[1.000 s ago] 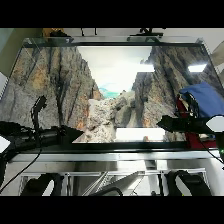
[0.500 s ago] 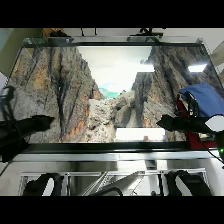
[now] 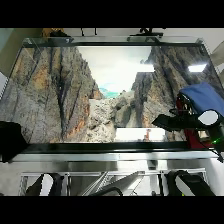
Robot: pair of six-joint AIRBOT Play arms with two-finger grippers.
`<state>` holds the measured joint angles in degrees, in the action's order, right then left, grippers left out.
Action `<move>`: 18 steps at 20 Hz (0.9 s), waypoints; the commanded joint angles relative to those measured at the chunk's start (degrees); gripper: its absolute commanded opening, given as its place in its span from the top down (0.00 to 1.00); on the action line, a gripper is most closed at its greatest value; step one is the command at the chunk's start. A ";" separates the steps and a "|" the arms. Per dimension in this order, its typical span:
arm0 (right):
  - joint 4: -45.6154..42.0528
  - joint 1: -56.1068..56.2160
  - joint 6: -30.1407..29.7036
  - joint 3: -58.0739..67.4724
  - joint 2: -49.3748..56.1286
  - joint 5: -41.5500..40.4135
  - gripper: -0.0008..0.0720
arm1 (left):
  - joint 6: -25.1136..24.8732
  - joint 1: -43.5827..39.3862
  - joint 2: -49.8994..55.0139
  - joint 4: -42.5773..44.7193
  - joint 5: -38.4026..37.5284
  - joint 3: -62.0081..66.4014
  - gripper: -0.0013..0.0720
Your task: Fold the shirts.
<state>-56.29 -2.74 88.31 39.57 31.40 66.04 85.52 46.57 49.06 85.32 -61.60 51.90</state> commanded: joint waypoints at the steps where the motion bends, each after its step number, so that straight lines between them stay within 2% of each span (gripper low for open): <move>1: 0.02 0.04 -1.40 -0.04 2.69 -0.13 0.48 | 0.66 10.88 8.09 0.26 3.37 0.15 0.01; 5: 0.02 0.04 -1.42 -0.04 3.72 -2.36 0.48 | 0.61 14.40 16.52 0.52 4.52 0.15 0.01; 9: 0.02 0.04 -1.57 -0.04 3.74 -3.23 0.48 | 0.48 12.00 23.10 0.55 10.93 0.15 0.01; 10: 0.02 0.04 -1.55 -0.04 3.74 -3.23 0.48 | 0.52 11.19 24.15 0.52 12.26 0.15 0.09; 11: 0.04 0.04 -1.55 -0.04 3.74 -3.23 0.48 | 0.52 10.19 24.85 0.46 13.03 0.26 0.50; 12: 0.07 0.04 -1.53 -0.04 3.74 -3.26 0.48 | 0.42 8.94 25.07 0.09 12.48 1.11 0.97; 14: 0.04 0.04 -1.55 -0.04 3.74 -3.23 0.48 | 0.28 4.98 24.61 -2.14 11.34 5.27 0.97; 17: 0.02 0.04 -1.57 -0.04 3.74 -3.23 0.49 | -0.17 -5.25 20.61 -9.03 9.33 14.97 0.97; 18: 0.02 0.04 -1.57 -0.04 3.74 -3.23 0.55 | -0.20 -9.62 18.86 -12.09 9.01 18.01 0.97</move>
<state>-56.27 -2.74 86.70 39.57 35.09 62.85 85.67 45.71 70.81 80.40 -51.66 62.61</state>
